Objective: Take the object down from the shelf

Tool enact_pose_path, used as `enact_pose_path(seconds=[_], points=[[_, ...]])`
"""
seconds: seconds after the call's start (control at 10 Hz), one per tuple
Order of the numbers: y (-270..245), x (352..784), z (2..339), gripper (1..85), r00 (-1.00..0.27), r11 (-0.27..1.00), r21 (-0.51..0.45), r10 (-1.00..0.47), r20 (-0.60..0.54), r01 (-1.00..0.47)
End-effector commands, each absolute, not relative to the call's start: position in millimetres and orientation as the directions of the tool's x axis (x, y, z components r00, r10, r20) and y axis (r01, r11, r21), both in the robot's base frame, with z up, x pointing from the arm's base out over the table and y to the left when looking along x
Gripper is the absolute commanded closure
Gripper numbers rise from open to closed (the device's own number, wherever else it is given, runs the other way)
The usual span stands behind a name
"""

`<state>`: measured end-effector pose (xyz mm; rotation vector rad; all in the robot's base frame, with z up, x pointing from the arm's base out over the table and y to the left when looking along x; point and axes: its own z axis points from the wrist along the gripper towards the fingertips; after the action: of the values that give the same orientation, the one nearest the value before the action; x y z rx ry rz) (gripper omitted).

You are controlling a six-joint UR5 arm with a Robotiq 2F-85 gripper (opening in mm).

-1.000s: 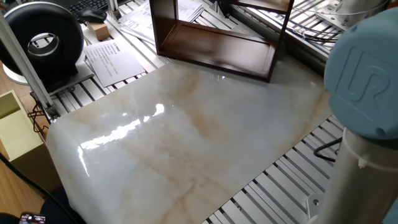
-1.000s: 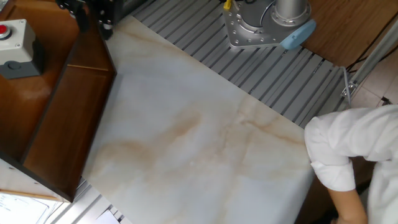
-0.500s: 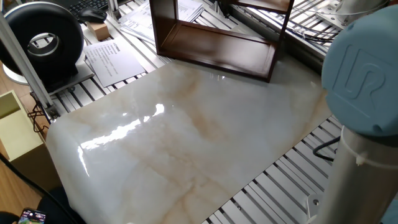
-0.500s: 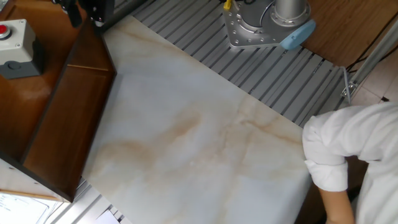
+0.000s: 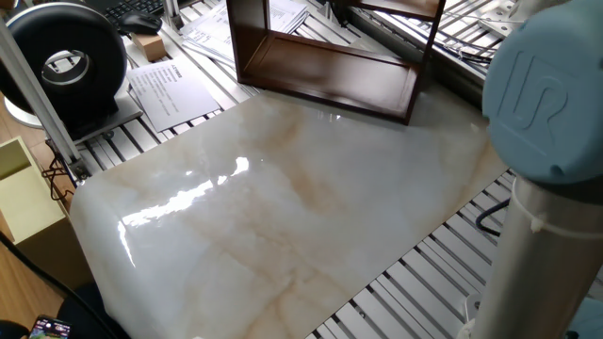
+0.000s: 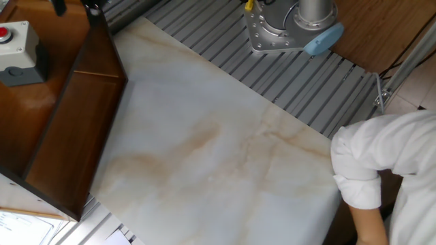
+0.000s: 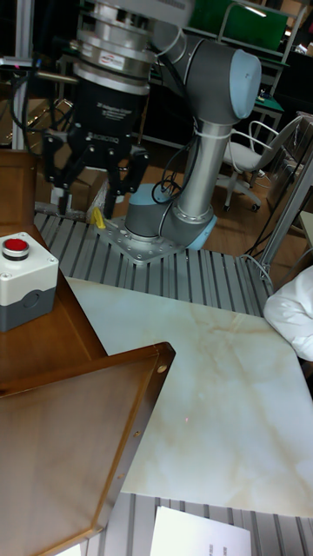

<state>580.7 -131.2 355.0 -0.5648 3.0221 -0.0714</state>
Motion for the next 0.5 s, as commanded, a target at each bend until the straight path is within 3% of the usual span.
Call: enact_pose_path(seconds=[0.0,0.4], points=[[-145.3,577.0,353.0,21.3,-0.917,0.919,-0.053,-0.393,-0.065,-0.39],[-154.4,577.8,353.4,25.0,-0.915,0.915,-0.086,-0.399,-0.054,-0.394]])
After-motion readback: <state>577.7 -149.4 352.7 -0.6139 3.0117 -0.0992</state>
